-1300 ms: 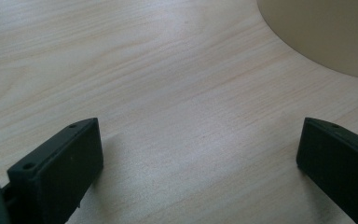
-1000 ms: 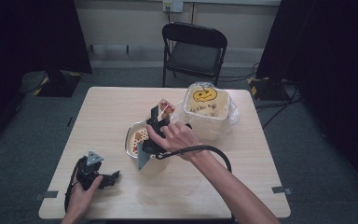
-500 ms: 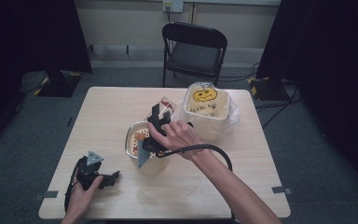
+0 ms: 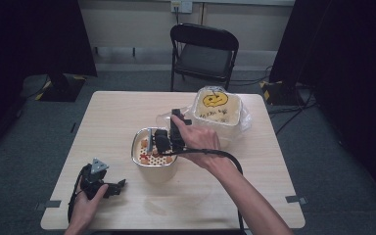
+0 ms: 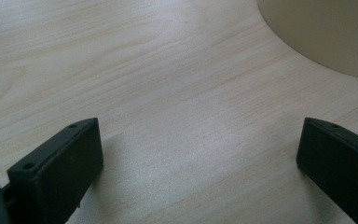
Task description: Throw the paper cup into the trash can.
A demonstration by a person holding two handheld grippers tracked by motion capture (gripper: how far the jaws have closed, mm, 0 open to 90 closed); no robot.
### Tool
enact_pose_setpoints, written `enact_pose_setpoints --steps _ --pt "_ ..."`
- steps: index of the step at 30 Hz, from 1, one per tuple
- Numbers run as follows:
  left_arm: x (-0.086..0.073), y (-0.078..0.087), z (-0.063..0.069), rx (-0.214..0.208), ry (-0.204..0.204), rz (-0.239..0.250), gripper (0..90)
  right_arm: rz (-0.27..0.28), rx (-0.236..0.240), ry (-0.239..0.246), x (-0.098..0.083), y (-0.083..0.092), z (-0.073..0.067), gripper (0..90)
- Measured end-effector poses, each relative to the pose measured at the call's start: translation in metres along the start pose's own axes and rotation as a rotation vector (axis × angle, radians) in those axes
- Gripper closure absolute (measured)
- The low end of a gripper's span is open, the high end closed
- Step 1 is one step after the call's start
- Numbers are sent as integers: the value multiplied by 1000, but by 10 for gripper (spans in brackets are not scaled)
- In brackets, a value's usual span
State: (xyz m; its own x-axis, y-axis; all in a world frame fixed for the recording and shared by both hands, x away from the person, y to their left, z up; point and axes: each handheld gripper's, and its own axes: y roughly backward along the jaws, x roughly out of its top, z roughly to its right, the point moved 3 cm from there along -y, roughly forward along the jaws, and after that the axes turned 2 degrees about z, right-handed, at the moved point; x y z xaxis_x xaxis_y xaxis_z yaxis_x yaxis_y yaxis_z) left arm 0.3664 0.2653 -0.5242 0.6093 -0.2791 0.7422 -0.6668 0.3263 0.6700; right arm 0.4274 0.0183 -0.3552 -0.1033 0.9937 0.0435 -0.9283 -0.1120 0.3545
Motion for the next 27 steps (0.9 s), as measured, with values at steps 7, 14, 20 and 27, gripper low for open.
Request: enact_pose_setpoints --steps 7,14,20,27 --pt "0 0 0 0 0 0 0 76 228 -421 -19 -6 17 458" --pt "0 0 0 0 0 0 0 184 424 -776 -40 -6 38 460" --pt "0 0 0 0 0 0 0 258 557 -988 -54 -8 49 461" --pt "0 0 0 0 0 0 0 325 591 -1112 -68 -16 57 459"
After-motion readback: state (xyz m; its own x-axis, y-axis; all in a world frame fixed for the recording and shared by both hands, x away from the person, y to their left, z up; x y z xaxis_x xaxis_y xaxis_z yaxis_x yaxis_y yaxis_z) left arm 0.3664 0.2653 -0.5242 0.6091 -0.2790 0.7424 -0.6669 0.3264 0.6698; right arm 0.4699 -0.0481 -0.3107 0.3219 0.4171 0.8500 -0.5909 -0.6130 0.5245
